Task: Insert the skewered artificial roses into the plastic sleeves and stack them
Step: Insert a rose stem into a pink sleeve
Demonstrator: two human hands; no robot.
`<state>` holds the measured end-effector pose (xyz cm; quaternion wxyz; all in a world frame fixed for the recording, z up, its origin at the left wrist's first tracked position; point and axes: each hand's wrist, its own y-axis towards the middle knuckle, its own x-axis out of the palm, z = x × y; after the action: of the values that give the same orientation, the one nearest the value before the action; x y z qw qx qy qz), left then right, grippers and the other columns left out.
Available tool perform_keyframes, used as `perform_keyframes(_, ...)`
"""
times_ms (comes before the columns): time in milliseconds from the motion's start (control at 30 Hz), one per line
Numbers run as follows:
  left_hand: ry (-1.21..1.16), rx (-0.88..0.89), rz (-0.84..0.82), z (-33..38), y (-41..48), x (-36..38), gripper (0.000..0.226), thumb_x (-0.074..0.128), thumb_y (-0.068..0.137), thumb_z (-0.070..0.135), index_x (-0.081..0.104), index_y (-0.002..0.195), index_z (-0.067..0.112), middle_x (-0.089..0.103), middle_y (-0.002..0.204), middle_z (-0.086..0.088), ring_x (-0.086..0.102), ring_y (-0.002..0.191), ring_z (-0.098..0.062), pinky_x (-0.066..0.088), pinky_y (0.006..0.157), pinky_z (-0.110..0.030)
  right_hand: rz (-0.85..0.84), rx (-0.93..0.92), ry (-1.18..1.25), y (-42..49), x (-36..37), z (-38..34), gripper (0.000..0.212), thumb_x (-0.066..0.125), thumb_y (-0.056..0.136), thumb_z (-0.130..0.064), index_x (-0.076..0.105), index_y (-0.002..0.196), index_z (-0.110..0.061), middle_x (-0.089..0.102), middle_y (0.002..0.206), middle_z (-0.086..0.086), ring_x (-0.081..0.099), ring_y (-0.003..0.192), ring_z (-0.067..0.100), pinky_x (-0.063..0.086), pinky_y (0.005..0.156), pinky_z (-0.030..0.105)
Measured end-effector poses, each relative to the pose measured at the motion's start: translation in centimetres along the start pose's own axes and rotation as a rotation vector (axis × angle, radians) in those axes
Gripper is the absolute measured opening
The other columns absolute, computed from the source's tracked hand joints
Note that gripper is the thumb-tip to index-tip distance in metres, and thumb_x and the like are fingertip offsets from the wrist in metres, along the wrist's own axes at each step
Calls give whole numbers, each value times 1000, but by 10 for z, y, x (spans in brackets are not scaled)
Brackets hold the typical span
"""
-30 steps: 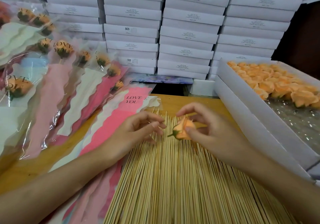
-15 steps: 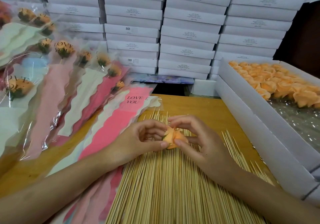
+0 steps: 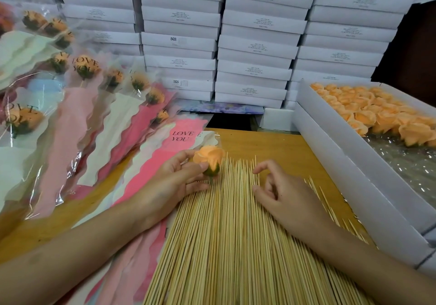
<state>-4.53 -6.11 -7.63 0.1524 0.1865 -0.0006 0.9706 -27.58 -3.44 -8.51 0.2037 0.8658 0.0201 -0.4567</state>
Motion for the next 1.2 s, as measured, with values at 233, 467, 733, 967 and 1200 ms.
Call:
perform_keyframes(233, 7, -21, 3, 0, -1, -1, 41, 64, 80, 12, 54, 120, 9, 63, 114, -19, 64, 99, -31, 57, 67, -24, -90, -5, -182, -1, -1, -5, 19, 52, 93, -46, 40, 108, -43, 53, 59, -5, 50, 54, 7, 34, 50, 22)
perform_keyframes(467, 17, -24, -1, 1, -2, 1, 49, 65, 78, 13, 52, 125, 7, 63, 113, -19, 63, 96, -28, 58, 69, -24, -122, -14, -145, -2, -2, -7, 25, 52, 94, -29, 40, 112, -41, 51, 60, -3, 53, 57, 12, 45, 57, 32)
perform_keyframes(733, 30, -28, -8, 2, -3, 3, 53, 63, 77, 13, 50, 128, 7, 62, 113, -19, 61, 99, -30, 58, 69, -23, -81, -24, -35, 0, -2, -2, 28, 55, 92, -18, 48, 111, -37, 50, 58, -5, 49, 55, 11, 48, 60, 37)
perform_keyframes(967, 31, -26, 4, 2, -3, 3, 56, 64, 76, 13, 49, 130, 6, 62, 112, -20, 64, 94, -26, 58, 67, -22, -72, -23, 23, 0, 0, -2, 28, 62, 89, -28, 47, 109, -41, 55, 61, -10, 53, 57, 5, 49, 59, 30)
perform_keyframes(1200, 23, -28, 7, 0, -2, 2, 55, 63, 77, 12, 50, 129, 7, 59, 115, -21, 56, 104, -34, 58, 68, -23, -45, -17, 74, 1, 0, 0, 30, 65, 86, -16, 54, 103, -39, 58, 62, -16, 52, 56, 2, 43, 60, 23)
